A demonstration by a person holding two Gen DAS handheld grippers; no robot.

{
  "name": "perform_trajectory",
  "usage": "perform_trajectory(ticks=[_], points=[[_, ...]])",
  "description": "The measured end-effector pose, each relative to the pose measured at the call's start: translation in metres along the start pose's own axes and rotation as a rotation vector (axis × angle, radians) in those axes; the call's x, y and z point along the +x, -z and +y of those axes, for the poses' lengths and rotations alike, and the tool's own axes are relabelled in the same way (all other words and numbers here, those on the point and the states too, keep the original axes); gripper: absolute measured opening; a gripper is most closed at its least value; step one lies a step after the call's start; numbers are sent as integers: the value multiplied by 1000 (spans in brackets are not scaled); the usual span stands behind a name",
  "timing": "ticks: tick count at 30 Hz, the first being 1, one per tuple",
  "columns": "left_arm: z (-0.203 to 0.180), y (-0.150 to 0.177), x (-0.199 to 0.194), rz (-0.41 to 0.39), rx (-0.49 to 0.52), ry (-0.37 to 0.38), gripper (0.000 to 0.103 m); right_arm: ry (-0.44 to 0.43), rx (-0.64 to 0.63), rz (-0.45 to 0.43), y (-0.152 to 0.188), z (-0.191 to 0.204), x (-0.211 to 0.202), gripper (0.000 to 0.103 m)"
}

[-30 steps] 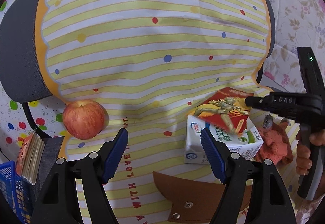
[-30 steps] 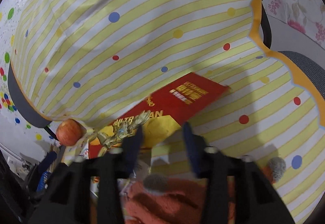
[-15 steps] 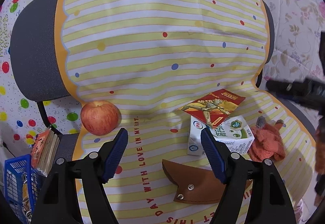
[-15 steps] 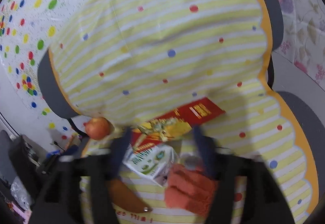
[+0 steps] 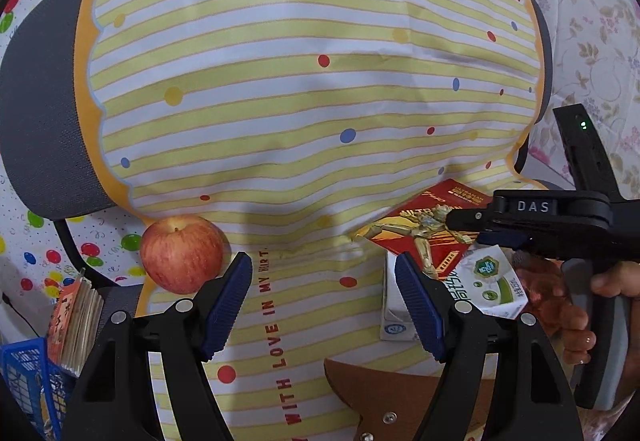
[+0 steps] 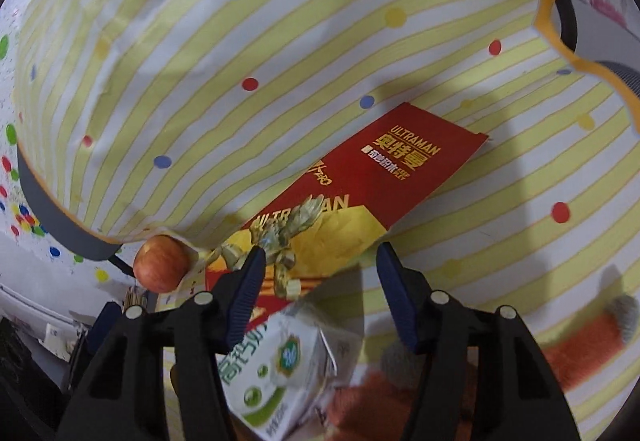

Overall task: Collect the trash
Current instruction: 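Return to the chair and grasp the red Ultraman box with the right tool, then grasp the brown leather sheath with the left tool while the right tool holds the red box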

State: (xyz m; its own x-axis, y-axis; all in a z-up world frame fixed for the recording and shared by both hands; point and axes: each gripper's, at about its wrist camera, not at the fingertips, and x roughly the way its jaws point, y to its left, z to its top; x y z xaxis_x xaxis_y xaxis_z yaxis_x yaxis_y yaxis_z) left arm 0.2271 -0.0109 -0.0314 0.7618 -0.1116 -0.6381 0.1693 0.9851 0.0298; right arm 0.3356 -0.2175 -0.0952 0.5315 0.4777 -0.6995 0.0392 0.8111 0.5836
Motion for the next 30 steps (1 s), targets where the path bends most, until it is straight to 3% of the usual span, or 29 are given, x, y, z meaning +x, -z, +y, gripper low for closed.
perform_trajectory(ticks=[2,5,10,13,15,18,21,25,30], points=[[2,1,3,4,-4,-1,74,-9,24,4,-2,-2,7,53],[7,3,1,8,-16,-3,74,-24,54,-26,-3,-1,6,19],[10,6,-21,-15,-28,-11,74,-131,-30,-195,-6,25,-46,2],[6,7,-32,-19,-31,3,74,-125,-177,-330,6,55,-101,2],[-2,10,-38,-14,-17,10,80,-58,-291,-408,22,72,-136,2],[-18,17,-42,5,9,43,85,84,-430,-457,51,84,-168,2],[-35,24,-38,34,51,65,86,193,-512,-435,75,81,-174,2],[-34,26,-31,53,15,65,86,181,-500,-368,102,54,-173,2],[-26,37,-49,25,20,67,84,118,-433,-357,134,25,-195,2]])
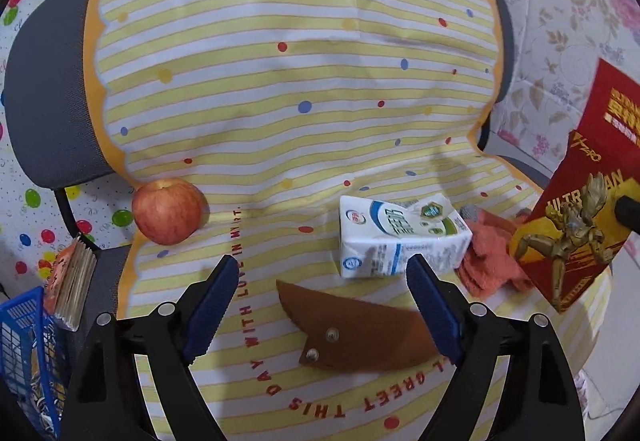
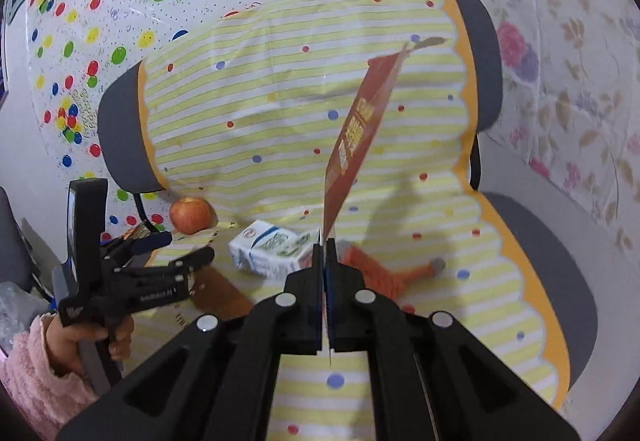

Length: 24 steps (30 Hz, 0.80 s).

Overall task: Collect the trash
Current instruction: 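Grasp the brown leather sheath with the left tool while the right tool holds the red box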

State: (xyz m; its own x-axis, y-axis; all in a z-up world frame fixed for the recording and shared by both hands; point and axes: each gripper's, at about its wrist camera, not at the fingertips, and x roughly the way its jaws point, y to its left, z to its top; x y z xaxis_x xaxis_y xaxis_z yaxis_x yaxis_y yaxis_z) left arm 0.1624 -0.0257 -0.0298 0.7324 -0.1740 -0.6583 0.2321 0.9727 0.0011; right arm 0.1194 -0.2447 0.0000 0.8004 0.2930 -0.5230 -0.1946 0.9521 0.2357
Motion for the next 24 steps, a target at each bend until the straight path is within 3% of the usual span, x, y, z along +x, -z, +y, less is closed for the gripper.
perform_trajectory(ticks=[6,12,16,24], points=[[-15,30,10,94,1,12,86,25,11,-18,32,-3,-31,2],[-48,17,35,107,-33,-72,87,80,5,-37,47,1,-49,2],[-66,19,47,151,73,-186,87,100,-2,-37,49,0,-58,2],[-25,52,8,173,18,-137,87,100,-41,-61,50,9,-82,2]])
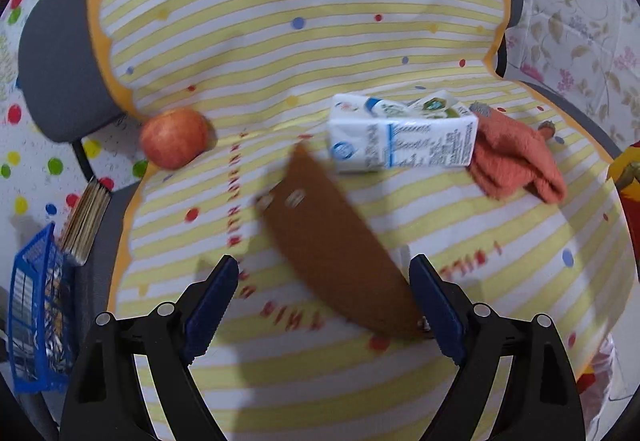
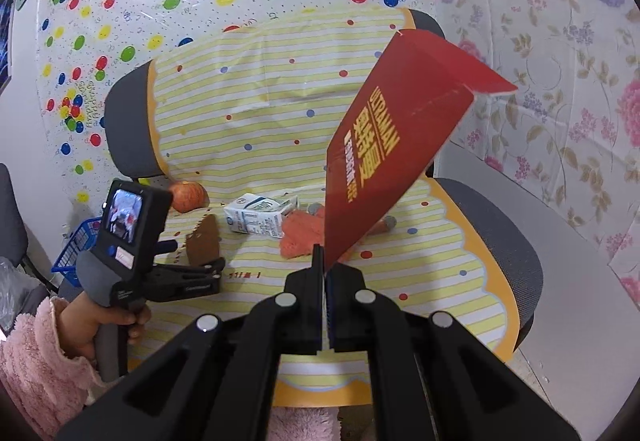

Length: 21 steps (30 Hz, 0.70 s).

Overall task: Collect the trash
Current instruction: 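Grasp the brown leather sheath with the left tool while the right tool holds the red box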

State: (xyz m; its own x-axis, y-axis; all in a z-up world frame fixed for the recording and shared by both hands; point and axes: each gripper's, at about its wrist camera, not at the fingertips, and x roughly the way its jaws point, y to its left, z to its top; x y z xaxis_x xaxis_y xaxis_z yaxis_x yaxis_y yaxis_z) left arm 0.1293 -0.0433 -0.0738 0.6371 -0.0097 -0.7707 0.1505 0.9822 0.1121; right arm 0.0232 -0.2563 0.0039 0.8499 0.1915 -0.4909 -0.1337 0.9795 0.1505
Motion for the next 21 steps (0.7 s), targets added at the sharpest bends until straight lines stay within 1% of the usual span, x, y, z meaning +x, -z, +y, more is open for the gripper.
perform_trajectory(ticks=[2,4,7,12,15,17,18,20,21], points=[[17,8,-5,-6,-42,41,87,-10,-13,-2,2,5,-6,2],[32,16,-8,-12,-67,58,87,-23,-17,-2,3,9,-10,2],[45,21,-11,-22,-106,110,86,-44,-13,-2,6,13,-16,2],[49,9,-2,-17,-178,145,86,-48,-2,11,12,16,-15,2],[45,-3,13,8,-220,185,85,-48,3,26,15,15,-11,2],[42,-9,23,31,-246,204,78,-48,7,33,15,15,-9,2],[41,-11,28,39,-255,210,73,-48,8,36,15,15,-8,2],[40,-15,31,32,-259,198,62,-48,9,41,16,15,-7,2],[39,-17,31,28,-254,194,52,-47,10,43,17,15,-7,2]])
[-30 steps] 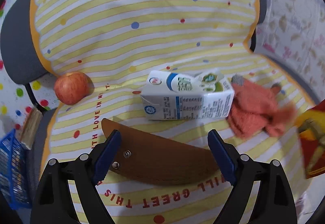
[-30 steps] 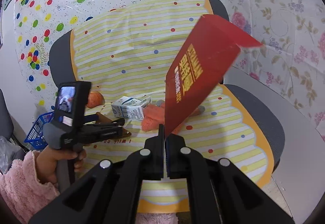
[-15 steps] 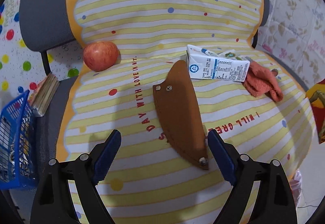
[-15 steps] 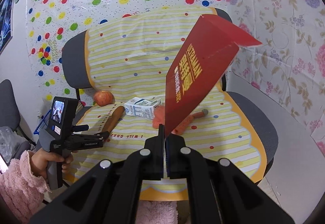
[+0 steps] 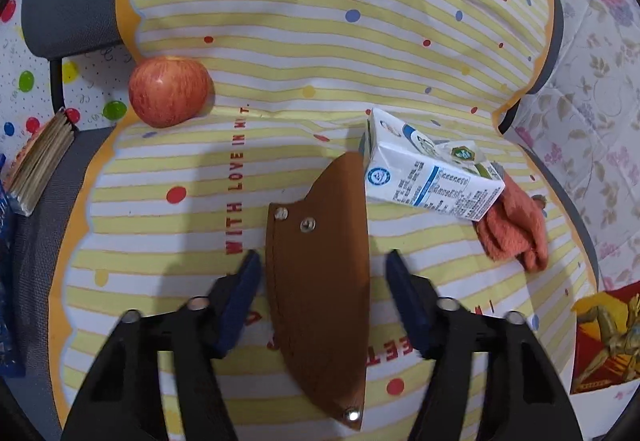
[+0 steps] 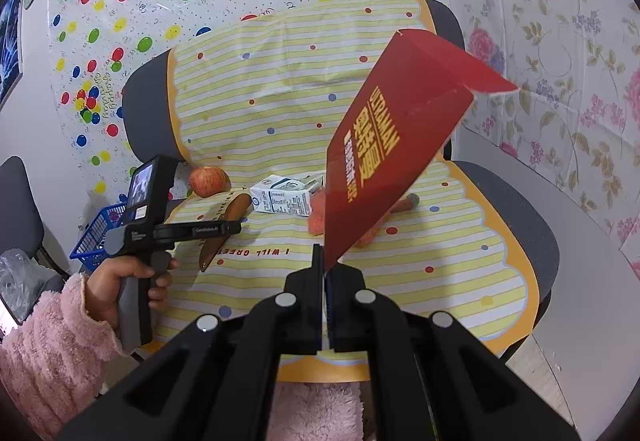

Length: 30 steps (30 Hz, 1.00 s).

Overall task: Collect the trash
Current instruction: 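Grasp the brown leather sheath with the left tool while the right tool holds the red box, then carry the sheath and red box over the bin and open both tools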

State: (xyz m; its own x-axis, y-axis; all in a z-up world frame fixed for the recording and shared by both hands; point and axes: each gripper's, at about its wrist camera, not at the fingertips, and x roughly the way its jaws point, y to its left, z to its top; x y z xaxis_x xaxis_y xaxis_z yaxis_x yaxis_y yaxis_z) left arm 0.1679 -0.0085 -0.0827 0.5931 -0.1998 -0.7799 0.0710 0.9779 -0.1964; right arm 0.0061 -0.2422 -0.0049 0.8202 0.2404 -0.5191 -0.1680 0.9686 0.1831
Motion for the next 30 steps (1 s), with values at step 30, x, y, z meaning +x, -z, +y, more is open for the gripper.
perform_trajectory(ticks=[30], points=[[-160,187,-140,-200,418,288,52,218,30,71,85,-31,-88,2]])
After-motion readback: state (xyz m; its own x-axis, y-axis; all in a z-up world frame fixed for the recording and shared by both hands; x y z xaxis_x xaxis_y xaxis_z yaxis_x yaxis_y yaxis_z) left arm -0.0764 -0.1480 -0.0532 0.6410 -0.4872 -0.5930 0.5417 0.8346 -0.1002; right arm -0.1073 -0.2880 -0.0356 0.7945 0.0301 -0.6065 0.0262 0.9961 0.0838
